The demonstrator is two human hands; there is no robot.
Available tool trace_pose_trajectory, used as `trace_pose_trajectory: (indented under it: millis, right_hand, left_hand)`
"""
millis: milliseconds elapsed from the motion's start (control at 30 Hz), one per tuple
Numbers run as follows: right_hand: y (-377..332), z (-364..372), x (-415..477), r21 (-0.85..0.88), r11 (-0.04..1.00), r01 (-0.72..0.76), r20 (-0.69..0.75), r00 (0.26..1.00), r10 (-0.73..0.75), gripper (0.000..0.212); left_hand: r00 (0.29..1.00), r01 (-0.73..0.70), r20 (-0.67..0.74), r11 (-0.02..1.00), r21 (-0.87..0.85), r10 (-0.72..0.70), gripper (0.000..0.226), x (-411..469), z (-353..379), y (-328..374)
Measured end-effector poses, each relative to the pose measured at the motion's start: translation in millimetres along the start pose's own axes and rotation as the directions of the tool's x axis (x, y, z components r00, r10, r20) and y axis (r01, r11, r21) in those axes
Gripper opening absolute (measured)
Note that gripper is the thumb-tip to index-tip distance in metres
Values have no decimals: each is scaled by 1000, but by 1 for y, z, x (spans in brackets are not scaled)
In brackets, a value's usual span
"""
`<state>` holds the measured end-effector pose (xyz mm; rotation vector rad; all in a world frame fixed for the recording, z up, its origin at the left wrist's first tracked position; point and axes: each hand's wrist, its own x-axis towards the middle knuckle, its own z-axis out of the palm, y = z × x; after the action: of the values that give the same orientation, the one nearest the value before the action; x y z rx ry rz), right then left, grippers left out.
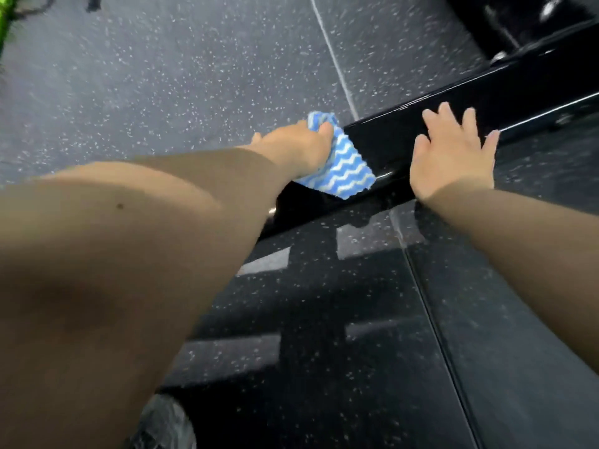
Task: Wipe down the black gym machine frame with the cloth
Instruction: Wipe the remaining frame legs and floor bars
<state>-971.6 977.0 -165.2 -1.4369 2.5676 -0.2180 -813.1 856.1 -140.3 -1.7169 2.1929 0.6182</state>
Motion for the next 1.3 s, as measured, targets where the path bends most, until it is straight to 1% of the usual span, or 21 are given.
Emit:
trace_pose_trajectory:
  millis: [67, 133, 233, 333, 400, 467, 533, 567, 633, 667, 733, 800, 867, 900, 967, 1033, 1067, 1133, 1200, 1233, 1300]
  right_hand:
    - [19, -2, -1, 60, 998, -9, -19, 1000, 10, 47]
    - [22, -8, 3, 194, 979, -59, -104, 991, 81, 46]
    - [5, -21, 19, 271, 959, 82, -199, 980, -28, 46]
    - [-39, -15, 33, 183, 928, 326, -24, 945, -327, 37]
    - [-57, -2, 37, 211, 901, 379, 61, 915, -399, 37]
    - [-54, 4, 46, 179, 879, 441, 12, 893, -450, 35]
    - [-24, 2, 66, -4, 929, 370, -72, 927, -369, 39]
    - [-4, -2, 77, -81, 969, 232, -125, 963, -241, 45]
    - [16, -5, 85, -65, 996, -68, -184, 981, 55, 50]
    - [11, -1, 79, -67, 992, -105, -191, 977, 90, 49]
    - [-11, 13, 50, -23, 982, 188, -205, 960, -189, 50]
    - [-12, 14, 13, 57, 855, 516, -63, 856, -512, 48]
    - [22, 7, 7, 12, 783, 623, 25, 782, -623, 49]
    - [39, 2, 19, -42, 824, 566, 12, 825, -566, 53]
    - [52, -5, 53, -103, 959, 265, -105, 956, -275, 61]
    - [17, -2, 69, -151, 988, -26, -131, 991, 6, 53]
    - [-7, 4, 66, -155, 987, -32, -135, 991, 11, 49]
    - [-31, 15, 40, -71, 969, 235, -132, 961, -243, 47]
    - [-2, 18, 10, -20, 851, 525, -79, 848, -524, 48]
    - [24, 17, 6, -31, 823, 567, -70, 820, -568, 50]
    - [61, 15, 13, -43, 909, 415, -106, 903, -417, 55]
  left_hand:
    - [981, -194, -25, 966, -170, 192, 47, 1, 2, 60]
    - [935, -349, -74, 855, -383, 348, 39, -9, 3, 96]
    - [919, -392, -193, 737, -551, 344, 28, -8, 6, 88]
    - [932, -312, -314, 840, -444, 180, 38, 0, 7, 41]
    - [942, -235, -314, 898, -371, 116, 39, -5, 10, 15]
    - [937, -251, -308, 931, -266, 165, 38, -11, 17, 0]
    - [928, -290, -294, 940, -182, 230, 38, -13, 25, -7]
    - [924, -295, -302, 940, -169, 236, 39, -13, 27, -8]
    - [908, -296, -347, 945, -138, 233, 38, -11, 29, -8]
    - [903, -297, -361, 946, -132, 233, 38, -12, 31, -7]
    - [895, -302, -379, 944, -130, 234, 38, -13, 33, -8]
    - [898, -322, -357, 936, -139, 256, 38, -10, 31, -12]
    - [904, -333, -326, 934, -131, 276, 38, -11, 27, -15]
    - [907, -333, -312, 934, -127, 281, 38, -11, 24, -13]
    - [914, -310, -313, 942, -127, 259, 37, -12, 25, -8]
    - [911, -261, -359, 958, -116, 204, 35, -12, 28, -2]
    - [904, -248, -385, 961, -120, 185, 34, -12, 30, 3]
    - [896, -247, -409, 960, -133, 174, 33, -11, 31, 5]
    - [902, -267, -383, 955, -130, 200, 33, -13, 29, 1]
    - [901, -276, -379, 953, -126, 211, 34, -14, 26, 1]
    - [891, -308, -387, 942, -134, 237, 36, -12, 21, 10]
